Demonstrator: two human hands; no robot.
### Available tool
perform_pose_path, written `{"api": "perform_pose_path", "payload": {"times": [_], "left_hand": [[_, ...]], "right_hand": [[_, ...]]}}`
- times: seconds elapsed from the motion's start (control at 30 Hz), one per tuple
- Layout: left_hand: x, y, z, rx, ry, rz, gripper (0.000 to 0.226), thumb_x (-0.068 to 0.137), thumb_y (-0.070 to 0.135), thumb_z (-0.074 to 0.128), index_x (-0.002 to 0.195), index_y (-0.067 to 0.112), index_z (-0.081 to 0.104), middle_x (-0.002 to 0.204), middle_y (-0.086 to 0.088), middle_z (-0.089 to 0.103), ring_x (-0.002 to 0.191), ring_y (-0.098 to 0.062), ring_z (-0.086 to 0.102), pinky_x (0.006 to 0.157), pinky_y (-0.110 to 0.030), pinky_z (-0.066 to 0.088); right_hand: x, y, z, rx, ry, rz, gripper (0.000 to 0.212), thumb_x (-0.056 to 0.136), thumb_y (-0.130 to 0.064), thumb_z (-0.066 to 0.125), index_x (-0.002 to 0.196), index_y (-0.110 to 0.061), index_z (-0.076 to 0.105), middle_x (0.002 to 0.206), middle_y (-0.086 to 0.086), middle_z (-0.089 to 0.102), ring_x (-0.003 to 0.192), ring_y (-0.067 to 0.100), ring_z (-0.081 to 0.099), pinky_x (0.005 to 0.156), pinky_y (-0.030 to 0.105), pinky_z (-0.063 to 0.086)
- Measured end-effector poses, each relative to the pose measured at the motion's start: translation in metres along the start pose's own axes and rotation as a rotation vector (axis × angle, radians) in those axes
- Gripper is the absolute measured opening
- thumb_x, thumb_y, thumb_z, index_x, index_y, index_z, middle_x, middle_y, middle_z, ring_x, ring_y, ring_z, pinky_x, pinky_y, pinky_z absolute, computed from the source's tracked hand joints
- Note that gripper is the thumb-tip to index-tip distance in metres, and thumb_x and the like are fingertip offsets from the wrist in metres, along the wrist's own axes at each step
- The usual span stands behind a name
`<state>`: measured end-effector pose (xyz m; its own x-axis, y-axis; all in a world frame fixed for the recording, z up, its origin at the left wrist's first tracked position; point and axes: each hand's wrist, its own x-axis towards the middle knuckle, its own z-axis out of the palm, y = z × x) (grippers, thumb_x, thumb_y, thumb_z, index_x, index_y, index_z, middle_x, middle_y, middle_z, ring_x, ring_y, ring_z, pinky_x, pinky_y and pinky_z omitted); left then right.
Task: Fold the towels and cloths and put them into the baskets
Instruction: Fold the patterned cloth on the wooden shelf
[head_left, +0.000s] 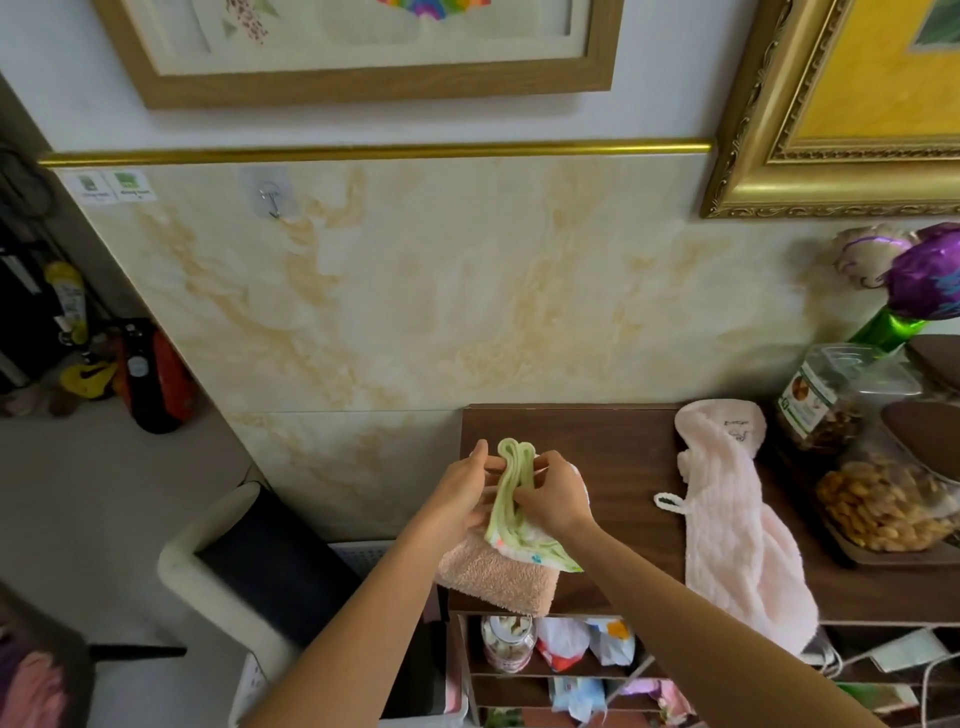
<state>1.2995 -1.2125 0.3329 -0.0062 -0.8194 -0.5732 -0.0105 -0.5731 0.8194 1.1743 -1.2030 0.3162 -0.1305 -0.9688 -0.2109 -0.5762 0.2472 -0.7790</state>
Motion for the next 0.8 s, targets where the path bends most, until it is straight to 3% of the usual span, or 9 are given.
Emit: {"api": "perform_pose_path", "payload": {"times": [0.17,0.27,0.4,0.47,0.53,0.57,0.63,0.7,0.8], "left_hand": [[-0.003,0.009,0.007,-0.023,-0.084,-0.039,0.04,0.098,0.046,0.047,0.1,0.01,0.065,0.099,-0.01,0.071,0.088,-0.024,0.07,0.07,-0.033,0.056],[0.004,0.01,0.016,0.133,-0.084,0.031,0.031,0.091,0.036,0.062,0.104,0.008,0.068,0.101,-0.009,0.072,0.09,-0.021,0.071,0.078,-0.032,0.057],[0.011,0.016,0.027,0.205,-0.05,0.104,0.021,0.088,0.022,0.066,0.104,0.01,0.073,0.102,-0.011,0.072,0.092,-0.025,0.07,0.088,-0.04,0.056],[0.01,0.021,0.035,0.21,-0.064,0.134,0.018,0.09,0.017,0.063,0.102,0.008,0.073,0.092,-0.012,0.073,0.076,-0.021,0.069,0.068,-0.032,0.058],[0.005,0.028,0.045,0.192,-0.073,0.153,0.019,0.093,0.019,0.059,0.098,0.006,0.072,0.066,-0.003,0.066,0.049,-0.01,0.058,0.042,-0.017,0.043],[0.0,0.033,0.051,0.175,-0.067,0.157,0.022,0.094,0.025,0.057,0.091,0.008,0.071,0.056,0.002,0.06,0.042,-0.007,0.053,0.039,-0.015,0.037],[-0.006,0.04,0.057,0.134,-0.055,0.178,0.033,0.093,0.041,0.057,0.08,0.012,0.069,0.057,0.004,0.062,0.047,-0.008,0.057,0.043,-0.017,0.04],[-0.007,0.045,0.058,0.117,-0.056,0.244,0.033,0.089,0.045,0.062,0.089,0.013,0.071,0.078,-0.001,0.072,0.069,-0.013,0.068,0.055,-0.021,0.051],[-0.007,0.052,0.052,0.145,-0.075,0.374,0.03,0.088,0.046,0.064,0.09,0.016,0.071,0.091,-0.008,0.073,0.084,-0.022,0.07,0.076,-0.036,0.056]], "right_hand": [[-0.002,0.004,-0.022,0.141,0.048,-0.048,0.027,0.084,-0.015,0.067,0.11,-0.011,0.06,0.091,-0.002,0.064,0.077,0.008,0.062,0.061,0.018,0.048],[-0.003,0.004,-0.034,0.164,0.079,-0.096,0.025,0.084,-0.017,0.068,0.109,-0.012,0.063,0.091,-0.003,0.065,0.077,0.006,0.061,0.059,0.014,0.045],[-0.005,0.001,-0.055,0.223,0.179,-0.119,0.02,0.083,-0.02,0.07,0.102,-0.015,0.066,0.084,-0.009,0.063,0.076,0.004,0.06,0.057,0.012,0.042],[-0.008,0.001,-0.064,0.244,0.208,-0.141,0.018,0.083,-0.02,0.069,0.1,-0.017,0.066,0.082,-0.011,0.063,0.074,0.002,0.059,0.055,0.009,0.042],[-0.011,0.001,-0.07,0.238,0.177,-0.17,0.016,0.085,-0.021,0.067,0.101,-0.02,0.065,0.081,-0.01,0.064,0.071,0.002,0.06,0.054,0.008,0.044],[-0.012,0.002,-0.072,0.229,0.143,-0.185,0.014,0.088,-0.021,0.065,0.102,-0.022,0.065,0.081,-0.008,0.065,0.07,0.003,0.06,0.056,0.008,0.044],[-0.013,0.003,-0.076,0.271,0.046,-0.208,0.018,0.094,-0.016,0.055,0.108,-0.02,0.066,0.088,0.0,0.069,0.077,0.009,0.062,0.069,0.014,0.05],[-0.014,0.0,-0.084,0.392,-0.1,-0.176,0.03,0.096,-0.004,0.045,0.117,-0.008,0.065,0.103,0.007,0.07,0.093,0.015,0.065,0.091,0.028,0.052],[-0.022,-0.006,-0.099,0.435,-0.102,-0.311,0.039,0.087,0.013,0.04,0.104,-0.005,0.071,0.099,0.007,0.073,0.095,0.018,0.068,0.092,0.032,0.053]]}}
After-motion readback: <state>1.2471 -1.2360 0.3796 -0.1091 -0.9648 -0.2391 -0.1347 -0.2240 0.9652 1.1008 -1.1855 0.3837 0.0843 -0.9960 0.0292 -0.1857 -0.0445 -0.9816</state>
